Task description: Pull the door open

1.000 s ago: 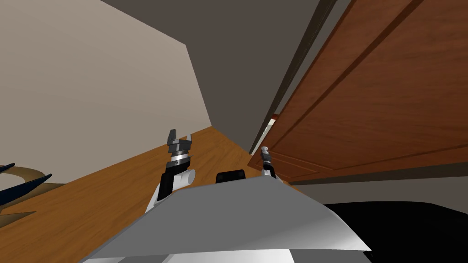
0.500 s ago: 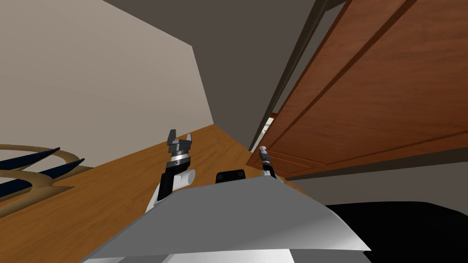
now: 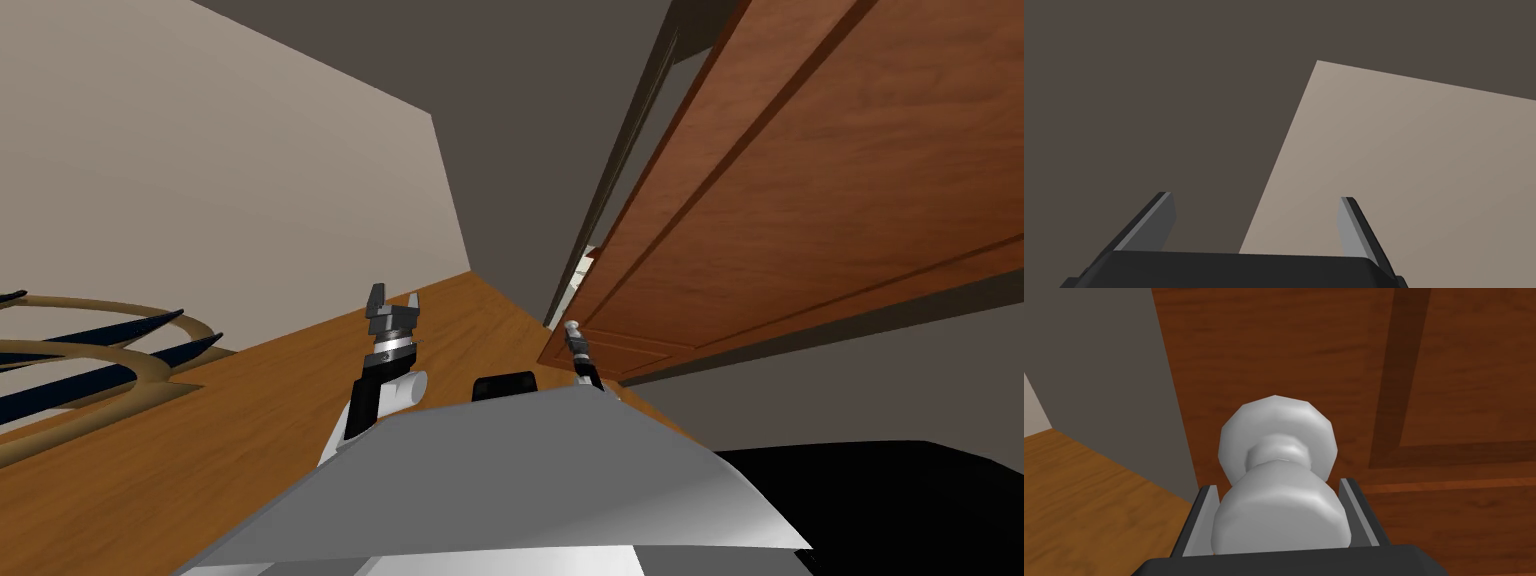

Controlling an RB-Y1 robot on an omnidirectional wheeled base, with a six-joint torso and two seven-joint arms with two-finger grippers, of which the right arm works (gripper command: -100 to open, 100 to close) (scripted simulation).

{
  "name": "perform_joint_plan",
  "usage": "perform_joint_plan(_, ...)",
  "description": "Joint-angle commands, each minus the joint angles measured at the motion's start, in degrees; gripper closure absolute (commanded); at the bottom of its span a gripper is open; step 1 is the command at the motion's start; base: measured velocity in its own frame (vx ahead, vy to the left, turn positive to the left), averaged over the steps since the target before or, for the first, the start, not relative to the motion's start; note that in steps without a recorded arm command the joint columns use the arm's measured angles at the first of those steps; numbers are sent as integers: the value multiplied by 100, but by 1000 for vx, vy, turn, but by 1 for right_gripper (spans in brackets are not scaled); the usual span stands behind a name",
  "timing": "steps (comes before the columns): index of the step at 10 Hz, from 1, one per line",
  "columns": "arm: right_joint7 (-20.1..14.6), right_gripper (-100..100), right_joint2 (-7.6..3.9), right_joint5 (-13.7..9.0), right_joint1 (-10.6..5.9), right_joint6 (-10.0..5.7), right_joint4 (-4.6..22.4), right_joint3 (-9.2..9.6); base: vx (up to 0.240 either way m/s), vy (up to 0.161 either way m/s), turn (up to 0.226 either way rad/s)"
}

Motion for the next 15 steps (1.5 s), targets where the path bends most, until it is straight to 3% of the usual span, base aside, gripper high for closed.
perform_joint_plan(1, -104, 100, -70, 72, 42, -77, -40, 111, -193, -6, 77)
perform_joint_plan(7, -453, 100, -306, 339, 256, -292, -229, 539, -217, -37, 57)
perform_joint_plan(9, -460, 100, -310, 350, 255, -275, -226, 562, -156, -29, 34)
perform_joint_plan(10, -582, 100, -390, 410, 335, -410, -190, 652, -155, -1, 130)
perform_joint_plan(15, -894, 100, -632, 545, 523, -787, -115, 842, -189, -43, 117)
